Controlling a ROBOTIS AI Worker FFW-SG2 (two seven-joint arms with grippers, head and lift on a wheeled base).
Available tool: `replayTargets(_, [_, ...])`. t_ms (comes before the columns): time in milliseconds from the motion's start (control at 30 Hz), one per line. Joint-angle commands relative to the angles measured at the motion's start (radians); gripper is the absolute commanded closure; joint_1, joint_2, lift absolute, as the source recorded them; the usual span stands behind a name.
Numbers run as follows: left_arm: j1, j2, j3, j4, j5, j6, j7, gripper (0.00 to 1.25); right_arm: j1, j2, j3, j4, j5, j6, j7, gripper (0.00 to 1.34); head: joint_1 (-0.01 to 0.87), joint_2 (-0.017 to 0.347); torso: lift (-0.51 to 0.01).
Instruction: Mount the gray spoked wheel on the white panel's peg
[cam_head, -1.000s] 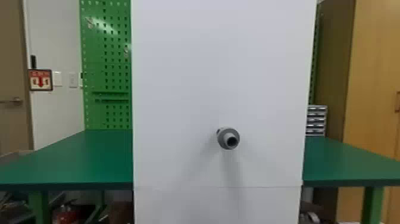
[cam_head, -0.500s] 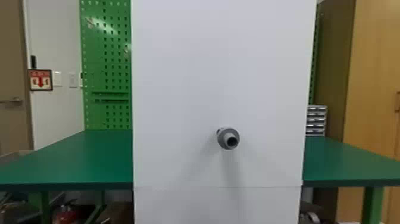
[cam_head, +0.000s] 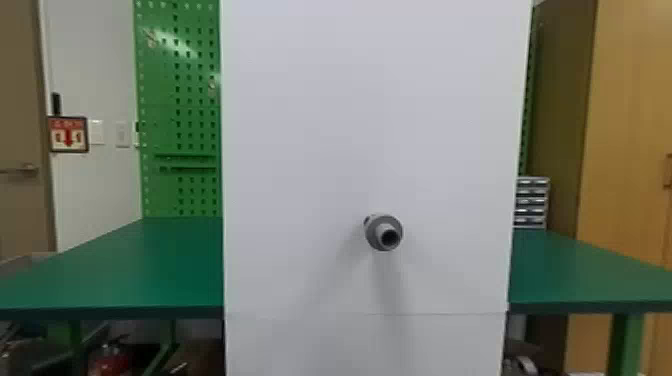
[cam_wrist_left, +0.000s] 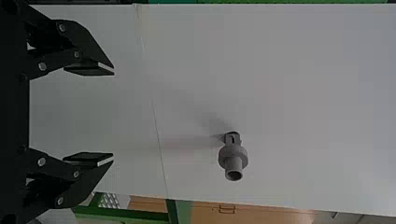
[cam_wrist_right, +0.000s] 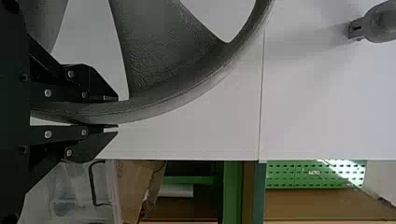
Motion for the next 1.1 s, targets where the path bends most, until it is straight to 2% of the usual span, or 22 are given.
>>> replayTargets(0, [-0.001,0.0,-0.002,0.0,-0.002,0.0,0.0,0.58,-0.001,0.0,0.003,0.001,0.0,-0.001,0.0,1.23,0.123,-0.008,-0.398])
replayTargets(267, [-0.001,0.0,-0.003,0.0,-0.005,0.0,0.0,0.58,0.004,0.0,0.003,0.002,-0.002,-0.004,0.0,1.23,0.123,-0.008,-0.398])
replayTargets(533, [-0.002,0.001,-0.005,0.0,-0.008,0.0,0.0,0.58,0.004,-0.014,0.006,-0.024,-0.023,-0.005,0.047,1.23,0.123,-0.008,-0.398])
replayTargets(767, [-0.001,0.001,-0.006,0.003,-0.008,0.0,0.0,0.58,0.053,-0.032,0.0,-0.246,-0.015,0.208,0.055,1.23,0.123,-0.008,-0.398])
replayTargets(900, [-0.002,0.001,-0.008,0.003,-0.008,0.0,0.0,0.57,0.068,-0.035,-0.013,-0.346,-0.014,0.303,0.061,1.23,0.123,-0.008,-0.398])
replayTargets(1067, [-0.002,0.001,-0.008,0.003,-0.008,0.0,0.0,0.57,0.074,-0.032,-0.039,-0.475,-0.015,0.447,0.117,1.23,0.123,-0.008,-0.398])
